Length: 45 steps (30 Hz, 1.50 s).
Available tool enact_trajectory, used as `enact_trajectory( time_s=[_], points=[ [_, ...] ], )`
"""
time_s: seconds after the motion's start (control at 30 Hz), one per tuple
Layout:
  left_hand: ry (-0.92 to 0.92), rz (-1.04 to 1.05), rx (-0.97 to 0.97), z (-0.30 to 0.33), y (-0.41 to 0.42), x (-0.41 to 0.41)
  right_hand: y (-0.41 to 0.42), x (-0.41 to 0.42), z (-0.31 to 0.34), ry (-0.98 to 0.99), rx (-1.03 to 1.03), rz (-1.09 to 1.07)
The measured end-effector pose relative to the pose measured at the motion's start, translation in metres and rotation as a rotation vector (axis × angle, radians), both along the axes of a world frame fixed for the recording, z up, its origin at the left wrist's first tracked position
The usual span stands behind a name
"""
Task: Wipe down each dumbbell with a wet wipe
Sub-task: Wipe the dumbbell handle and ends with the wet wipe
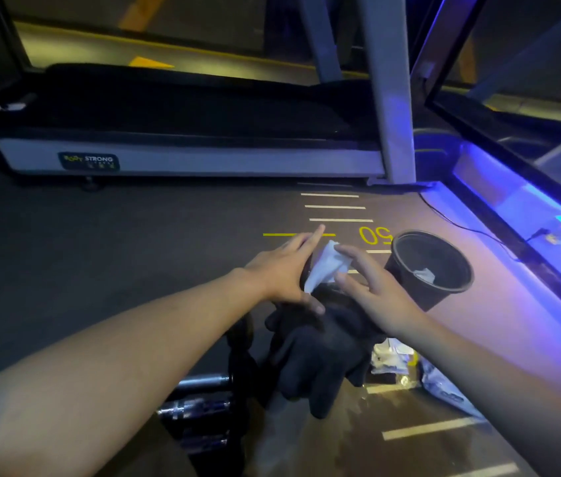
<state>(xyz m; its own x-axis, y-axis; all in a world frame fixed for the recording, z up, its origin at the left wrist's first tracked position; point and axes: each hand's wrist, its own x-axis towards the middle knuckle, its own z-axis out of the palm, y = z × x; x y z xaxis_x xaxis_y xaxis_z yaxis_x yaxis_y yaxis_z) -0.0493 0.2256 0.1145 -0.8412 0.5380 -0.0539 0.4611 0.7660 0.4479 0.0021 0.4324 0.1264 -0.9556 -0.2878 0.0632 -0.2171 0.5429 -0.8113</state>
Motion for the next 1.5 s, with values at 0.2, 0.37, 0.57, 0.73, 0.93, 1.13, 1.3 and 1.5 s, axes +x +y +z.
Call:
enact_trajectory(
  time_s=[0.2, 0.37, 0.57, 0.73, 0.93, 1.13, 1.3, 1.5],
  points=[
    [0.003, -0.016, 0.003, -0.002, -0.001, -0.003, 0.001, -0.016, -0.023, 0.008, 0.073, 0.002],
    [-0.014, -0.021, 0.014, -0.003, -0.002, -0.003, -0.008, -0.023, -0.035, 0.009, 0.131, -0.026],
    [-0.029, -0.046, 0.018, -0.005, -0.003, -0.005, -0.017, -0.035, -0.035, 0.05, 0.081, -0.213],
    [-0.08, -0.044, 0.095, -0.012, -0.006, -0.01, -0.021, -0.049, -0.033, -0.017, 0.155, -0.207],
    [-0.079, -0.092, 0.078, -0.019, -0.016, -0.016, -0.023, -0.061, -0.036, -0.012, 0.363, -0.13],
    [-0.177, -0.143, 0.135, -0.015, -0.026, -0.033, -0.031, -0.067, -0.029, -0.021, 0.516, -0.059],
    [-0.155, -0.153, 0.163, -0.016, -0.026, -0.03, -0.032, -0.075, -0.03, -0.019, 0.549, -0.042],
    [-0.169, -0.166, 0.196, -0.015, -0.024, -0.031, -0.039, -0.078, -0.029, -0.027, 0.63, -0.044]
  ],
)
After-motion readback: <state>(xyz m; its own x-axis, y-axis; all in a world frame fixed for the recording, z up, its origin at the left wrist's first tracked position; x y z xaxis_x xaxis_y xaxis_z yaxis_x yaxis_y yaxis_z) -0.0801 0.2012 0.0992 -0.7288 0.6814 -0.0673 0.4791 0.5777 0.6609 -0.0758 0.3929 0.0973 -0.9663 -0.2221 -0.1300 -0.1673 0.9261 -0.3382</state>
